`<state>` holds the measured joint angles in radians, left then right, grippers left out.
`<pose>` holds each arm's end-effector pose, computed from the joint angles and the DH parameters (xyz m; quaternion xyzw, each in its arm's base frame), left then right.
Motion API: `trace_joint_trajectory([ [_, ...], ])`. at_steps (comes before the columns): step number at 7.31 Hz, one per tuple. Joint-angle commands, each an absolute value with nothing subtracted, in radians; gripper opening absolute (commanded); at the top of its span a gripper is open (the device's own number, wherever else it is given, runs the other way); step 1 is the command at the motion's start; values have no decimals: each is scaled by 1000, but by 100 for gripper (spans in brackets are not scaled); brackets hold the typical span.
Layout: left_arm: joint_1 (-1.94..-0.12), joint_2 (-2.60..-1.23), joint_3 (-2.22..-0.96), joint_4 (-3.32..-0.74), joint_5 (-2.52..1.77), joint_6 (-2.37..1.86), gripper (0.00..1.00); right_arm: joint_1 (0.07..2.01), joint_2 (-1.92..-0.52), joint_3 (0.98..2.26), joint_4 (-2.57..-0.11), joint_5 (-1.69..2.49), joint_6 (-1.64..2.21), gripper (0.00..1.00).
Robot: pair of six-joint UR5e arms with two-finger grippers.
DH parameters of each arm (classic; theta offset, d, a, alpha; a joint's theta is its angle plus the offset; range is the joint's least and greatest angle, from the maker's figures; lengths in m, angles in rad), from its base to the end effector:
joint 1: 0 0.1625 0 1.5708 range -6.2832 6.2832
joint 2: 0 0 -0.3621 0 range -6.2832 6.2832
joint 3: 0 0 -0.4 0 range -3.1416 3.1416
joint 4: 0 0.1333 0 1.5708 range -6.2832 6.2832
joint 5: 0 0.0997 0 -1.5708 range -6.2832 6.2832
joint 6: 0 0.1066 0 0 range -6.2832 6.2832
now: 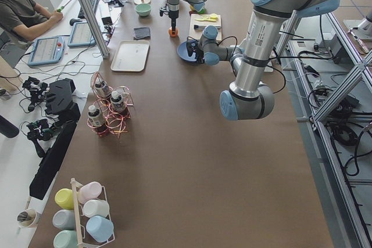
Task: Pick orange to plate
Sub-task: 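Grasp the orange with the right gripper while the left gripper holds the plate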
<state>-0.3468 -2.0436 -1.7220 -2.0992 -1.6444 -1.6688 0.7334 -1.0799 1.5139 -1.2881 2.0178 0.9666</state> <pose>0.5472 -0.3312 0.2033 0.0369 0.5441 -0.1653 0.8218 -0.4408 -0.5146 0.3206 0.0492 -0.3970 -0.0186 0.9163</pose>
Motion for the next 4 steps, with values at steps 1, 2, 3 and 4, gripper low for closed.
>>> trace_joint_trajectory([
  [1,-379,-2036,-1759,-2094,-1655,-1663,71,733,-1048,1526,-1287,2028,1003,0],
  [2,-438,-1967,-1804,-2094,-1724,-1604,72,726,-1014,1545,-1293,2032,1069,0],
  [3,-524,-1904,-1839,-2095,-1805,-1527,76,707,-991,1586,-1304,2034,1134,0],
  [4,-594,-1855,-1850,-2097,-1875,-1450,76,660,-988,1629,-1304,2020,1229,0],
])
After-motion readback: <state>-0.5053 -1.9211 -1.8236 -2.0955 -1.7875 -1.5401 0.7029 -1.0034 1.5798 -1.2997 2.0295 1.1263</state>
